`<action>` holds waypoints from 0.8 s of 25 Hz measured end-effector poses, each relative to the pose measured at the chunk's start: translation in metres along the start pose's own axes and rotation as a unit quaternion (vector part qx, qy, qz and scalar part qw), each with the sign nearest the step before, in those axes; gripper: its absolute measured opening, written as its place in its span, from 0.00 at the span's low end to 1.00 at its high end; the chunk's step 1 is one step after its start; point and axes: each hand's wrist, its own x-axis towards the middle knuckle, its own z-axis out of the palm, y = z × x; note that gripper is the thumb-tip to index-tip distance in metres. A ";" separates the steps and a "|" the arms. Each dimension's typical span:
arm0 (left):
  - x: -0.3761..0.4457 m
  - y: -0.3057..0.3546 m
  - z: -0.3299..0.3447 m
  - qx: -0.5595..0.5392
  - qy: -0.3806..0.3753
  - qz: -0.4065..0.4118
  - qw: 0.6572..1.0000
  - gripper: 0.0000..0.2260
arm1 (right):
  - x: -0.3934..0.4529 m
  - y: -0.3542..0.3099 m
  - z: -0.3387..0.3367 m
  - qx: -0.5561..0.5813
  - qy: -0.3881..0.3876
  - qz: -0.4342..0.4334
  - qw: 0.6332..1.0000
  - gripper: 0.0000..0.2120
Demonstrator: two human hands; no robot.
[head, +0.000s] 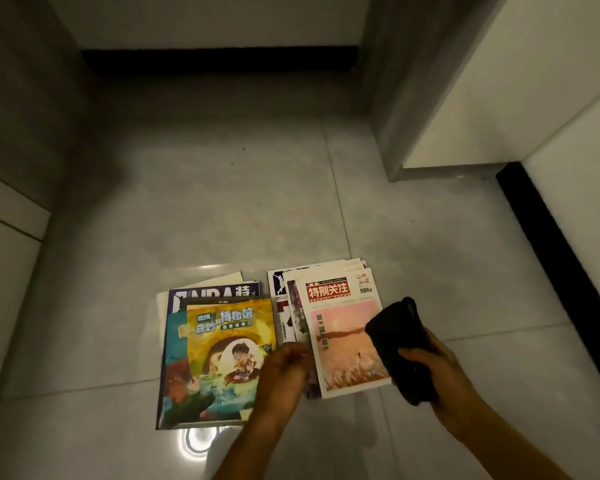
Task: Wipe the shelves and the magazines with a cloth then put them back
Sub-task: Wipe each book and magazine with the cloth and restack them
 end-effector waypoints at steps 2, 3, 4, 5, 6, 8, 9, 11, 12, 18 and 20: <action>0.053 -0.041 0.030 0.031 -0.006 0.020 0.999 0.07 | 0.049 0.027 0.008 -0.013 -0.011 -0.035 0.999 0.22; 0.074 -0.058 0.042 0.067 0.000 0.040 0.997 0.08 | 0.067 0.038 0.011 -0.031 -0.015 -0.051 0.998 0.22; 0.094 -0.077 0.052 0.104 0.013 0.070 0.992 0.11 | 0.083 0.051 0.013 -0.060 -0.023 -0.069 0.996 0.22; 0.109 -0.092 0.058 0.137 0.033 0.103 0.985 0.17 | 0.096 0.065 0.014 -0.092 -0.032 -0.091 0.991 0.23; 0.121 -0.104 0.062 0.167 0.059 0.136 0.975 0.23 | 0.107 0.075 0.016 -0.127 -0.045 -0.120 0.984 0.24; 0.133 -0.116 0.067 0.221 0.119 0.175 0.952 0.33 | 0.119 0.087 0.015 -0.216 -0.067 -0.219 0.949 0.26; 0.135 -0.118 0.069 0.233 0.132 0.180 0.947 0.37 | 0.125 0.090 0.013 -0.286 -0.053 -0.296 0.910 0.25; 0.142 -0.119 0.070 0.220 0.127 0.185 0.949 0.41 | 0.144 0.091 0.006 -0.454 0.005 -0.404 0.794 0.26; 0.149 -0.121 0.070 0.216 0.122 0.184 0.951 0.41 | 0.158 0.094 0.006 -0.526 0.029 -0.406 0.747 0.28; 0.151 -0.136 0.061 0.255 0.067 0.216 0.940 0.37 | 0.146 0.165 0.037 -0.635 0.030 -0.426 0.643 0.21; 0.153 -0.140 0.056 0.238 0.034 0.224 0.945 0.38 | 0.147 0.160 0.024 -0.640 -0.008 -0.494 0.588 0.17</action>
